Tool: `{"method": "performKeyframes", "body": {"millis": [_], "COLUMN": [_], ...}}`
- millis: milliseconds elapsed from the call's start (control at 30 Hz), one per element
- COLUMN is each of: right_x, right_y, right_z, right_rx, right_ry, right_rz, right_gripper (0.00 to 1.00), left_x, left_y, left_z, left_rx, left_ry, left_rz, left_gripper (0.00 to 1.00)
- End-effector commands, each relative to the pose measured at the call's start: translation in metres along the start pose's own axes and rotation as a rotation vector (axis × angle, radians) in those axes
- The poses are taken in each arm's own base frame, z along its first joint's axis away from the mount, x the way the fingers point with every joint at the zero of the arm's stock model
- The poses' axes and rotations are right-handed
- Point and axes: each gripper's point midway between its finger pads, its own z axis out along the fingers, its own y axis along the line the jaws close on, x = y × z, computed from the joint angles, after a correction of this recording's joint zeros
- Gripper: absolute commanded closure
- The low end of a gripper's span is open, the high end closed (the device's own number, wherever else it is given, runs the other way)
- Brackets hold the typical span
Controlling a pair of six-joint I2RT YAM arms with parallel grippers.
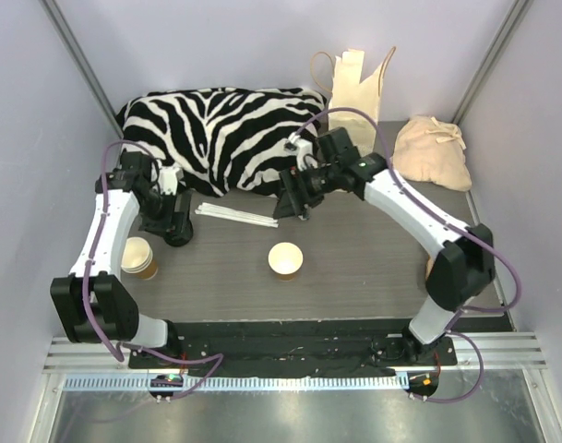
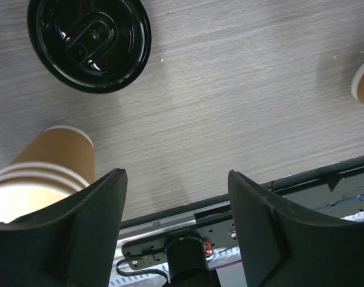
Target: Pack the takeout coffee
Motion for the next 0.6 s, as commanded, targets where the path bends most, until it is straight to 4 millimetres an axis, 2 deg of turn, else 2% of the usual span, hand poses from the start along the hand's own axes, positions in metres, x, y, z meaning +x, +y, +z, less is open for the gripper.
{"method": "performKeyframes", "body": {"millis": [0, 33, 100, 133, 167, 200, 233, 267, 333, 367, 567], "right_x": [-0.059, -0.056, -0.070, -0.065, -0.066, -0.074, -0.074, -0.068, -0.075, -0.069, -0.073], "right_y": [0.017, 0.009, 0.012, 0.005, 0.004, 0.004, 0.005, -0.004, -0.004, -0.007, -0.006], "right_z": [0.035, 0.053, 0.065, 0.084, 0.091, 0.096, 0.104, 0.119, 0.127, 0.139, 0.163], "right_rx": [-0.061, -0.063, -0.074, -0.072, -0.070, -0.071, -0.073, -0.067, -0.073, -0.075, -0.090], "right_ry": [-0.148, -0.125, -0.147, -0.119, -0.117, -0.131, -0.124, -0.102, -0.112, -0.095, -0.094], "right_rz": [0.036, 0.063, 0.084, 0.111, 0.127, 0.139, 0.148, 0.167, 0.184, 0.196, 0.214], "right_gripper": [0.16, 0.18, 0.20, 0.23, 0.24, 0.25, 0.28, 0.29, 0.32, 0.33, 0.37], "left_x": [-0.015, -0.020, -0.023, -0.029, -0.031, -0.033, -0.036, -0.037, -0.042, -0.042, -0.044], "left_y": [0.005, 0.007, 0.012, 0.017, 0.021, 0.024, 0.027, 0.029, 0.034, 0.034, 0.035], "left_z": [0.025, 0.032, 0.040, 0.044, 0.049, 0.052, 0.055, 0.061, 0.066, 0.068, 0.088], "left_rx": [-0.015, -0.022, -0.069, -0.090, -0.103, -0.115, -0.126, -0.130, -0.145, -0.146, -0.120], "left_ry": [-0.013, -0.016, -0.020, -0.037, -0.033, -0.031, -0.036, -0.027, -0.031, -0.027, 0.004], "left_rz": [0.046, 0.050, 0.046, 0.046, 0.042, 0.042, 0.042, 0.040, 0.043, 0.043, 0.039], "left_gripper": [0.33, 0.41, 0.46, 0.50, 0.52, 0.53, 0.53, 0.54, 0.54, 0.54, 0.50]}}
